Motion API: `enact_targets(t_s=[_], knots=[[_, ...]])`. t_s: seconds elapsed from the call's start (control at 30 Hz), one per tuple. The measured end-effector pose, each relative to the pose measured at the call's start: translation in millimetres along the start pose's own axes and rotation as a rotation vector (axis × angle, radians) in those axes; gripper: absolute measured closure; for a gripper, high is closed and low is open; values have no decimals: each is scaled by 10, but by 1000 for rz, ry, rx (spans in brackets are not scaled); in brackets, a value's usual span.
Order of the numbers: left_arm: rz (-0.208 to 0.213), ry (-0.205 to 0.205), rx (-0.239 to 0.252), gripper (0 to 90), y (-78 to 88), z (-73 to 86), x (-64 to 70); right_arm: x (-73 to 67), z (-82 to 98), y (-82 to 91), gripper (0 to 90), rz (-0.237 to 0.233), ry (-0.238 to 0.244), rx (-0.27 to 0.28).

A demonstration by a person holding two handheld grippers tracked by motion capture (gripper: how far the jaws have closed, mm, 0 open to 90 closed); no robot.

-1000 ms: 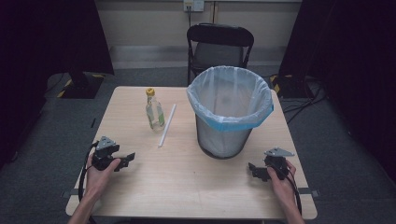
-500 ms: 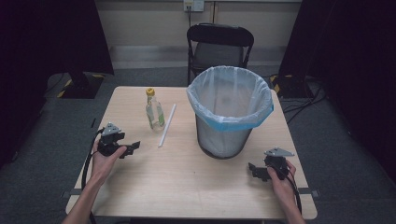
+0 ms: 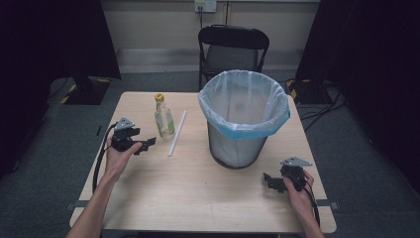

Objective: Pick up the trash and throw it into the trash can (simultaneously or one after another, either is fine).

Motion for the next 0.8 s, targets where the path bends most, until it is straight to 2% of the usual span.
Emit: enact_targets(t_s=[0.03, 0.1, 0.17, 0.23, 0.3, 0.37, 0.47, 0.57, 0.63, 0.7, 0.73, 0.8], knots=[[21, 11, -8, 161, -10, -20, 13, 0, 0, 0, 116, 0, 0, 0], [36, 13, 4, 162, -26, -90, 55, 0, 0, 0, 116, 0, 0, 0], [34, 19, 23, 166, -42, -161, 71, 0, 0, 0, 116, 0, 0, 0], [33, 7, 6, 161, -86, -212, 79, 0, 0, 0, 116, 0, 0, 0], [31, -5, 14, 162, -116, -275, 105, 0, 0, 0, 116, 0, 0, 0], [37, -22, 2, 160, -158, -321, 125, -1, 0, 0, 116, 0, 0, 0], [31, -23, 5, 159, -220, -386, 139, 0, 0, 0, 116, 0, 0, 0], [41, -25, -12, 158, -287, -400, 160, 0, 0, 0, 116, 0, 0, 0], [29, -28, -41, 158, -398, -412, 142, 1, 2, 1, 116, 0, 2, -1], [24, -26, -34, 161, -423, -425, 132, 1, 2, 1, 116, 1, 2, -1], [30, -5, -17, 164, -478, -441, 108, 1, 1, 1, 116, 1, 2, -1], [41, -2, -42, 162, -543, -418, 85, 0, 0, 0, 116, 0, 0, 0]])
Point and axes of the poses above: each handheld gripper's, and its own axes: y roughly backward along the jaws, z roughly out of its underside, x roughly to its right, the point moved 8 cm from there along -y, roughly forward along the jaws, and after that the axes turned 10 degrees about -x, right-handed, at the moved point
